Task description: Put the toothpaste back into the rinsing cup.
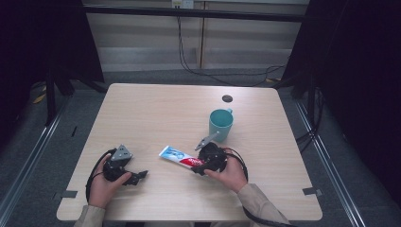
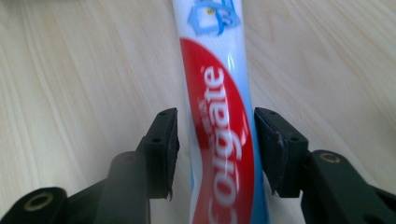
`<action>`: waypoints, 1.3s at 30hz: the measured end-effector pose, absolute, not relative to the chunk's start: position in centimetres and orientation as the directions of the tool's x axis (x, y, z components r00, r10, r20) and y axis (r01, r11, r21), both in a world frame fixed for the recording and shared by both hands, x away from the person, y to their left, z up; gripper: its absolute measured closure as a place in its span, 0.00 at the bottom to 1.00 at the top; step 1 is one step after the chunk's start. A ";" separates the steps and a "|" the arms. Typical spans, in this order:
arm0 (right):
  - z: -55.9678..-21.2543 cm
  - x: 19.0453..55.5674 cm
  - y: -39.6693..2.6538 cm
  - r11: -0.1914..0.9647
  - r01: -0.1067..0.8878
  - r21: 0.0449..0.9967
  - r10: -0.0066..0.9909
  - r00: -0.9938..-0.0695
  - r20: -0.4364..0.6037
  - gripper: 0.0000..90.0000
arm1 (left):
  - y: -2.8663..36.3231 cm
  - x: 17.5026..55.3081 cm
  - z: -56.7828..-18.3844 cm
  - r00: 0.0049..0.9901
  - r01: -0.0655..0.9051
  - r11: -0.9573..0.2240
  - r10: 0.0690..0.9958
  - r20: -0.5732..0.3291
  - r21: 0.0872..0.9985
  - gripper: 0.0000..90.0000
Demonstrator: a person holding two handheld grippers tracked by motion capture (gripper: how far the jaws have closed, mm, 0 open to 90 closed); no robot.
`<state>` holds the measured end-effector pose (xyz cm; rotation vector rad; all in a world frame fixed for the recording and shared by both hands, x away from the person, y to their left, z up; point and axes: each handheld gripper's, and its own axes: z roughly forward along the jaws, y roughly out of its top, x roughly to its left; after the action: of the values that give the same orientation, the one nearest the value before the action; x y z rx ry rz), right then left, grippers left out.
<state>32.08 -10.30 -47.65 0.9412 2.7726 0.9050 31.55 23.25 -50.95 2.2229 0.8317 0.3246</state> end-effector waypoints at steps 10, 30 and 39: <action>-48.2 34.3 -6.6 0.687 0.543 0.482 0.572 -0.814 0.101 0.52 | 23.2 31.6 -51.0 0.764 0.463 -0.528 0.645 -0.019 0.712 0.08; -45.0 33.0 -11.3 0.522 0.523 0.674 0.613 -0.780 0.131 0.82 | 23.2 31.7 -51.0 0.766 0.459 -0.533 0.642 -0.014 0.711 0.07; -42.9 33.0 -13.2 0.425 0.506 0.751 0.628 -0.762 0.157 0.82 | 23.2 31.7 -51.0 0.766 0.462 -0.530 0.642 -0.018 0.711 0.07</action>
<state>32.99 -13.25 -42.95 1.0122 2.5247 1.2513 31.69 23.20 -50.97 2.2271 0.8197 0.3188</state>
